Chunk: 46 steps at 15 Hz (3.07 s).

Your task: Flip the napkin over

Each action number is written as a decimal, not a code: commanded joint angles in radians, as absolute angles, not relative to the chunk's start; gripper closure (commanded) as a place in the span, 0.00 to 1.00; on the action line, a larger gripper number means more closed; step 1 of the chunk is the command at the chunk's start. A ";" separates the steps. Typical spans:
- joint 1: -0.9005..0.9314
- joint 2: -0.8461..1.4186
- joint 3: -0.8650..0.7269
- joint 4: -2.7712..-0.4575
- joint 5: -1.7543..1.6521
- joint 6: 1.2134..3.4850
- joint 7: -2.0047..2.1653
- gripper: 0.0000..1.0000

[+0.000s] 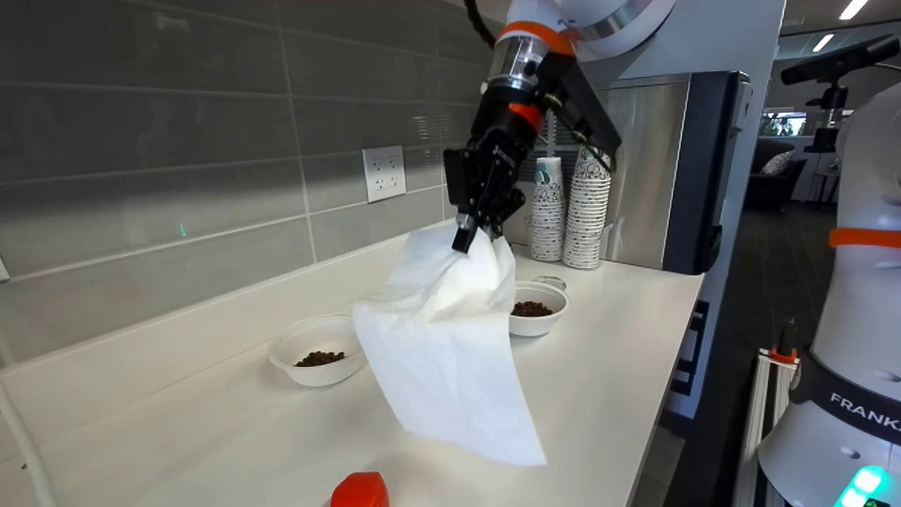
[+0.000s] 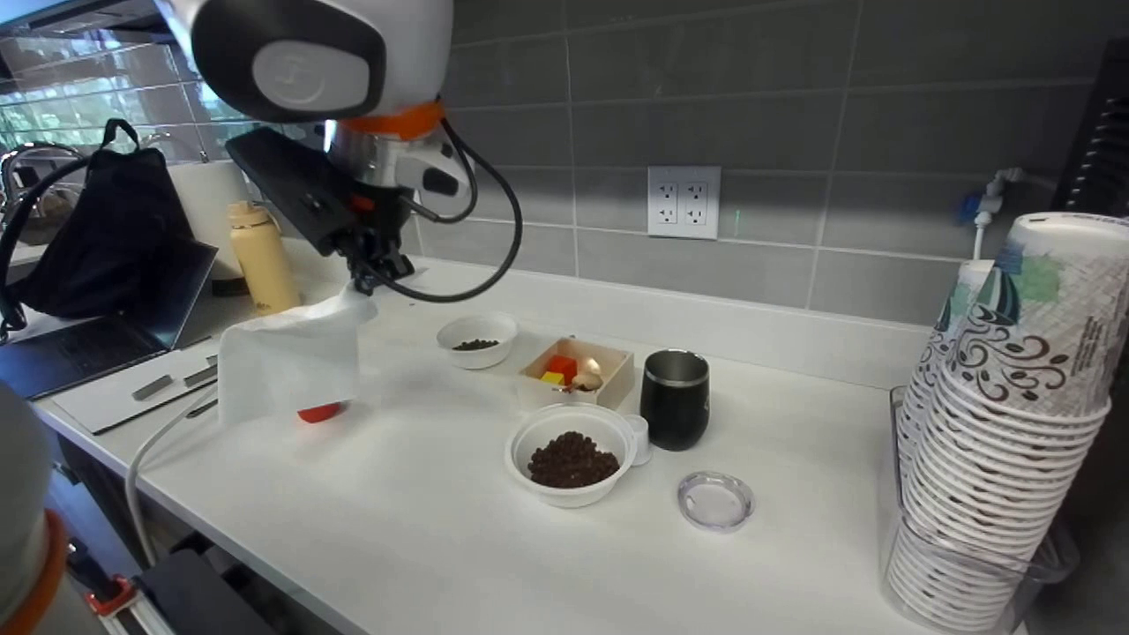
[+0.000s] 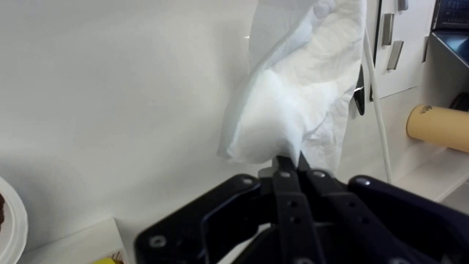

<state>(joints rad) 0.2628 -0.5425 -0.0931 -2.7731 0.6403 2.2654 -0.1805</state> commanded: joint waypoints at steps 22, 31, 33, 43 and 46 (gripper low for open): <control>0.125 0.088 -0.018 -2.776 0.693 2.778 -0.457 0.99; 0.335 0.075 -0.186 -2.764 0.098 2.815 0.096 0.27; 0.454 0.066 -0.315 -2.759 -0.065 2.787 0.247 0.12; 0.324 -0.272 0.044 -2.744 -0.161 2.390 0.403 0.00; 0.378 -0.385 0.115 -2.742 0.081 2.225 0.270 0.00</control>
